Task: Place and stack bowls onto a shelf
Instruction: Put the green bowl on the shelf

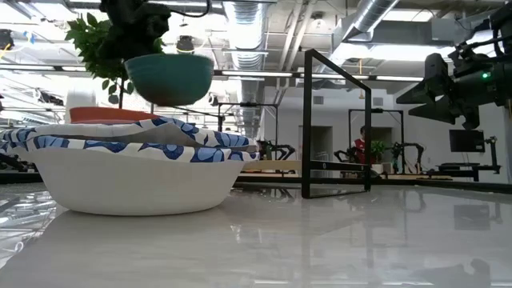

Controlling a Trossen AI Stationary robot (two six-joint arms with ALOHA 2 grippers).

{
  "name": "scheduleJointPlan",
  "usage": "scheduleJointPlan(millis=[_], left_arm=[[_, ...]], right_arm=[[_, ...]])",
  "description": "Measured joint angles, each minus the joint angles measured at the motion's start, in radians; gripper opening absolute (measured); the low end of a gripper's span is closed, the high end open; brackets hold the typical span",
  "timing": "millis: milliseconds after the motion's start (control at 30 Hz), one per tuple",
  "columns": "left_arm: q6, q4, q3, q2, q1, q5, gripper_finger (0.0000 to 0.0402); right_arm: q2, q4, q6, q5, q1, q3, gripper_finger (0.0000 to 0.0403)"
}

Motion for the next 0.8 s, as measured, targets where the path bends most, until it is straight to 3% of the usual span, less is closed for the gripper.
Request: scheduleJointPlan(millis=[200,433,800], left_arm=[[0.041,0.155,0.000,0.026,0.102,0.075,0.0000],[0.061,0.322,0.001,0.147,0.156,0.171,0.0000],[0.103,0.350,0.005,0.380,0.198,0.151,0.0000]], right_arm=[[0.000,0.000,0.000,0.000,0.000,0.000,0.0260],[0.000,0.000,0.001,0.000,0.000,0.000,0.0260],[0.000,0.000,0.002,0.000,0.000,0.000,0.0260]])
